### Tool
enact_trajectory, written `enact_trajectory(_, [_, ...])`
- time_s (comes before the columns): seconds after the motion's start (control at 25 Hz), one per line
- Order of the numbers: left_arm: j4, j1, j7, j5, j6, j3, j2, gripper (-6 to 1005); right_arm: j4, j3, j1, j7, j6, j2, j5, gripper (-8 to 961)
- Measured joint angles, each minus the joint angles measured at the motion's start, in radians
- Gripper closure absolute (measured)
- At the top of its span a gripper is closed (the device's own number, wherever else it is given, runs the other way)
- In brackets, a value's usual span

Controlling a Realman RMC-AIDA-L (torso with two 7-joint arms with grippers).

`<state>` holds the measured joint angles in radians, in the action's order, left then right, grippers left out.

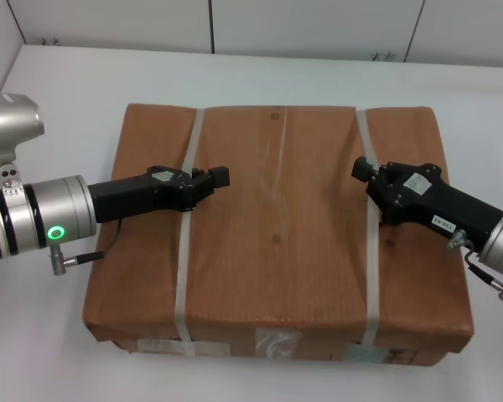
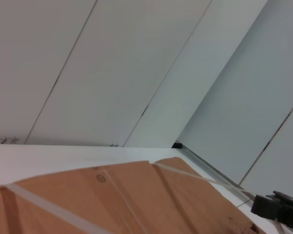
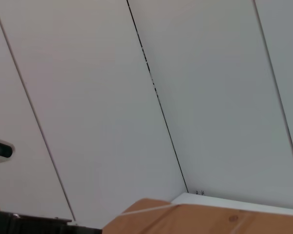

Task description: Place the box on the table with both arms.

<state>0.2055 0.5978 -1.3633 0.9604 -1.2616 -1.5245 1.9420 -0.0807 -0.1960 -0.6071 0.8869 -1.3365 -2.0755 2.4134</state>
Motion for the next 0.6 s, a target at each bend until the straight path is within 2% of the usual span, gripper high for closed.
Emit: enact_trajectory(0.6, [0.000, 0.000, 0.003, 0.000, 0.005, 0.000, 0.000, 1000, 0.001, -0.002, -0.002, 0.000, -0.001, 0.000, -0.001, 948])
